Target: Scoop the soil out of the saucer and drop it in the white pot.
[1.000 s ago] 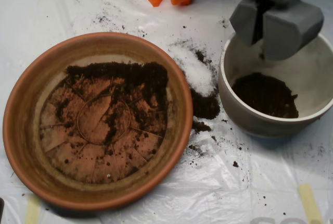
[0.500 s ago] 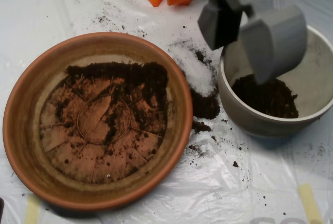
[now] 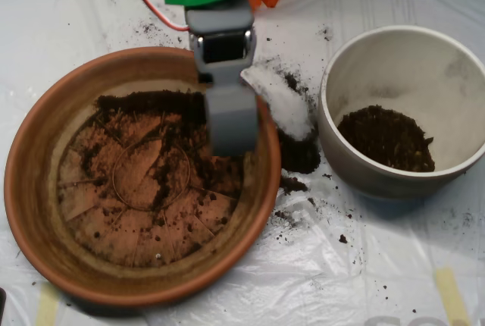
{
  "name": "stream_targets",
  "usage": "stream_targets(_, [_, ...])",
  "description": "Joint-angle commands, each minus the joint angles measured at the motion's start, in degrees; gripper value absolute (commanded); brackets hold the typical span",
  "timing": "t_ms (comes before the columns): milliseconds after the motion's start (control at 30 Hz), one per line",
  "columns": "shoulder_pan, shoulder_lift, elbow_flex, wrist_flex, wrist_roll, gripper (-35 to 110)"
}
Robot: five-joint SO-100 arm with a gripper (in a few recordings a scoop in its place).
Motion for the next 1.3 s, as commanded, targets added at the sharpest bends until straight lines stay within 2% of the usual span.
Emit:
stream_targets(0, [5.6,4.5,8.8,-5.4,-1.9,35])
stream_targets(100, [9.1,1.9,13.7,-10.7,-1.3,36])
stream_targets(200, [10.4,-1.7,15.3,-13.3,-1.6,52])
stream_targets(367, [12.0,-6.7,16.4,-18.0,-1.3,57])
stream_targets(633, [14.2,-22.9,1.5,-12.0,0.9,64])
stream_targets(1033, [13.6,-36.7,-13.4,-6.5,2.9,63])
stream_targets(1267, [14.0,-38.9,-15.3,-5.3,2.7,51])
